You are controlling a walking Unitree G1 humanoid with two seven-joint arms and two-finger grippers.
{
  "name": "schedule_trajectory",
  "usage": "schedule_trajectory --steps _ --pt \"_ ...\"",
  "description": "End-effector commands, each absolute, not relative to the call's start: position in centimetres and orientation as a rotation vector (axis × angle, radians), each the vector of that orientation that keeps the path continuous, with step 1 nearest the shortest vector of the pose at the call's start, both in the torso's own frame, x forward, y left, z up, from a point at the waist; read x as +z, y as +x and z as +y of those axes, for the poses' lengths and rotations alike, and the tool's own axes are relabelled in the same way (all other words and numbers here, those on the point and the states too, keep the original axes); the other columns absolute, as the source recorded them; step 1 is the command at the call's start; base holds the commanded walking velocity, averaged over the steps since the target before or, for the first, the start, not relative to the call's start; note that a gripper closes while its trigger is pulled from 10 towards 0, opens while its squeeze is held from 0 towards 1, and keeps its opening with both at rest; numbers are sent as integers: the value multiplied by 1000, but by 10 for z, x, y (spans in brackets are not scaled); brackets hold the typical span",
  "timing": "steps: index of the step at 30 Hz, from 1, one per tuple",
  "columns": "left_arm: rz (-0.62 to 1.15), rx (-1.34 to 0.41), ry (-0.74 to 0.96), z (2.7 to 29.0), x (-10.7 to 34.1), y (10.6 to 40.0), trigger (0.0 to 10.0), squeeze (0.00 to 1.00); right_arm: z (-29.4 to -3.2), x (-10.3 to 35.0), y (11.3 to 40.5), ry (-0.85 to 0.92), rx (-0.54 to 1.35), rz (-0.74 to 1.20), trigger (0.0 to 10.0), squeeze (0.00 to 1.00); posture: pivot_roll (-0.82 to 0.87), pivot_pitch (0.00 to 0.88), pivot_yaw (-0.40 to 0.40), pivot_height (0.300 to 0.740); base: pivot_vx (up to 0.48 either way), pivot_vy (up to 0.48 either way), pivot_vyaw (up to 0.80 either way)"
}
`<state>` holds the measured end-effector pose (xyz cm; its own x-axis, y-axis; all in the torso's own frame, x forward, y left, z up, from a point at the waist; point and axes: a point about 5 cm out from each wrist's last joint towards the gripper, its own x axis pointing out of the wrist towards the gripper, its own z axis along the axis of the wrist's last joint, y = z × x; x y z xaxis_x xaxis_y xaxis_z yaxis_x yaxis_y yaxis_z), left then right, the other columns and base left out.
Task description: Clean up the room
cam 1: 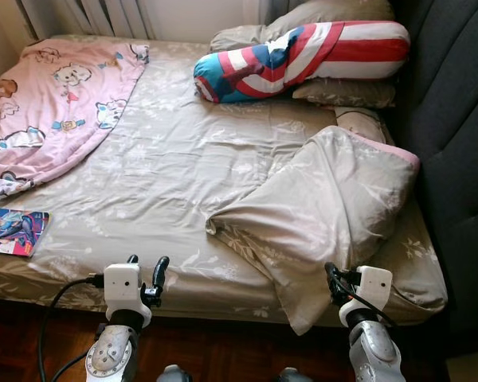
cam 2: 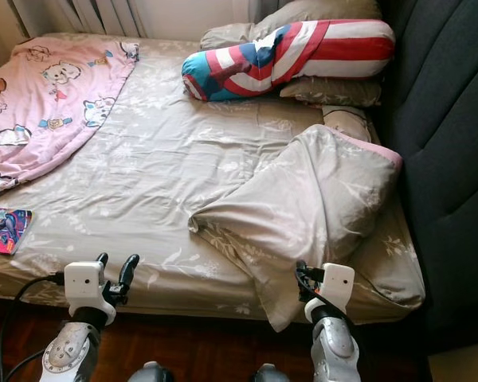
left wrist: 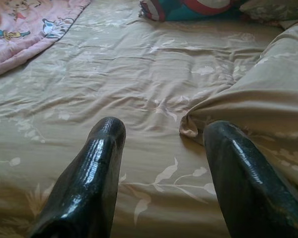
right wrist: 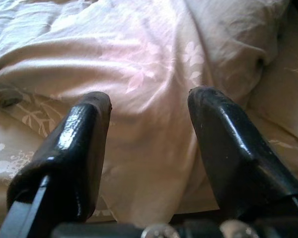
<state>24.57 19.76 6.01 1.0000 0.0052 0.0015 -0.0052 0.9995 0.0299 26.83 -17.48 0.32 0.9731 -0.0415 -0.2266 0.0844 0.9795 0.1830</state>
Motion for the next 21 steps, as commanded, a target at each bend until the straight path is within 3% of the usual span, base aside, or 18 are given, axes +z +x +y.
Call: schedule_trajectory --steps 1,21 --pt "22 -2 25 196 57 243 10000 0 -174 4 268 202 -68 219 10000 0 16 152 -43 659 0 0 0" --pt "43 -14 24 193 54 244 10000 0 -169 7 274 211 -52 216 10000 0 20 138 -45 659 0 0 0"
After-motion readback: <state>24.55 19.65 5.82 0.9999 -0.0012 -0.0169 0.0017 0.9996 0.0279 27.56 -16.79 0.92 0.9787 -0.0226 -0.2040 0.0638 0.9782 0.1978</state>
